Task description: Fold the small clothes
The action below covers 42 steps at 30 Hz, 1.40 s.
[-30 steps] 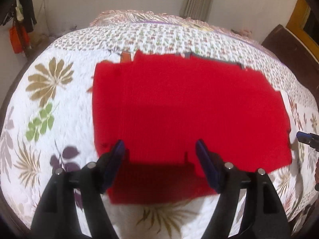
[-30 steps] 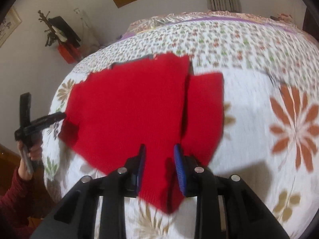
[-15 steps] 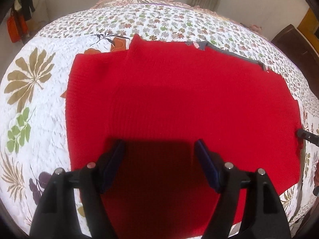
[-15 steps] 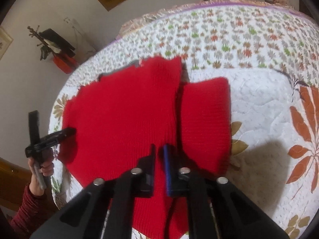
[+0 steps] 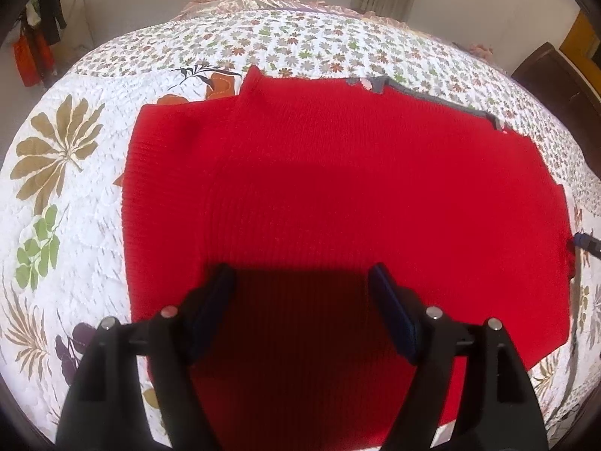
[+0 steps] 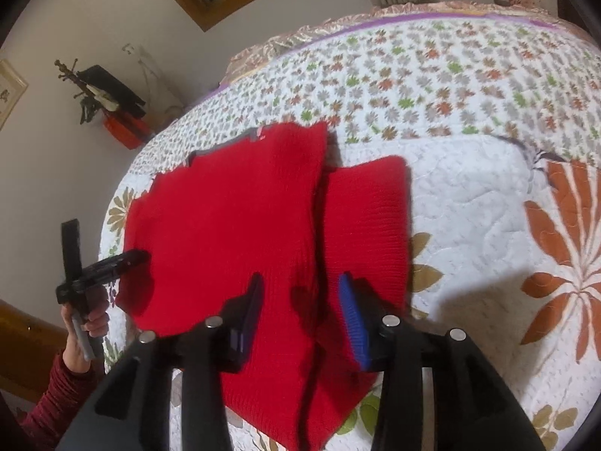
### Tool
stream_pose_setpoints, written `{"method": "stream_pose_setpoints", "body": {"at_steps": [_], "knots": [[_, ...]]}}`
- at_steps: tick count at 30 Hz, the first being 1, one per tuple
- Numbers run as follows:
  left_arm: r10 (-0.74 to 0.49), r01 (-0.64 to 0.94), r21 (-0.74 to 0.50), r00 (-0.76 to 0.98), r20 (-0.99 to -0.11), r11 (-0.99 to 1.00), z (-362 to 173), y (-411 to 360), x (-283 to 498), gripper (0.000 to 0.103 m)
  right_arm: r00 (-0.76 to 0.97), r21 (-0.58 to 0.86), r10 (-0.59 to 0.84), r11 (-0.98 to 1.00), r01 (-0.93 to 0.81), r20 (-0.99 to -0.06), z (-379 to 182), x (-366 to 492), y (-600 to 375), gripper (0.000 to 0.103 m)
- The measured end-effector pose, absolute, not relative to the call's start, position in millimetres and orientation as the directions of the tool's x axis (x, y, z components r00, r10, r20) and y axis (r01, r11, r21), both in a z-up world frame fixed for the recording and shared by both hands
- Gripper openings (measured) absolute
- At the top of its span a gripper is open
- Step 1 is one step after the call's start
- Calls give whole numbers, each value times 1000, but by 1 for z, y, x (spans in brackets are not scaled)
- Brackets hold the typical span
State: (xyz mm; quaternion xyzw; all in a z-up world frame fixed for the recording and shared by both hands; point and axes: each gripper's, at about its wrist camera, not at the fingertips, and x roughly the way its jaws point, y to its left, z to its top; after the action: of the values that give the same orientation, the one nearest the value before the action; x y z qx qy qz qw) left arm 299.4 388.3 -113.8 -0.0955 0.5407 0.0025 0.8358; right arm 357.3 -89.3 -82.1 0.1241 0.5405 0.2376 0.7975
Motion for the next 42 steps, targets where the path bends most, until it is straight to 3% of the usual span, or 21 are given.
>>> {"method": "stream_pose_setpoints", "body": {"at_steps": [5,8,15,26,31,33,38,42], "knots": [[-124,-104,-185,423,-898,977,-106,390,299,79,243,486,541,837,-252,-805,-103,364,-67,38],[-120,-100,-175,408,-905,979,-112,389,301,79,254,459,524,845,-276,-813,-104,362,-58,17],[-109,-74,-152,411,-905,986,-122,386,300,80,329,457,529,846,-273,-782,-79,351,-82,5],[-90,-72,-132,417,-904,989,-126,384,302,82,294,398,452,889,-226,-842,-110,353,-82,6],[-93,-67,-132,414,-905,989,-124,383,304,82,309,388,445,893,-229,-841,-92,343,-87,26],[-99,-68,-139,412,-906,988,-120,384,301,82,318,397,450,891,-221,-835,-83,336,-95,45],[-151,-71,-200,425,-892,977,-105,387,288,82,299,444,475,880,-167,-828,-78,329,-114,74],[-152,-35,-186,443,-884,982,-98,379,281,82,265,443,467,884,-146,-844,-92,328,-112,77]]}}
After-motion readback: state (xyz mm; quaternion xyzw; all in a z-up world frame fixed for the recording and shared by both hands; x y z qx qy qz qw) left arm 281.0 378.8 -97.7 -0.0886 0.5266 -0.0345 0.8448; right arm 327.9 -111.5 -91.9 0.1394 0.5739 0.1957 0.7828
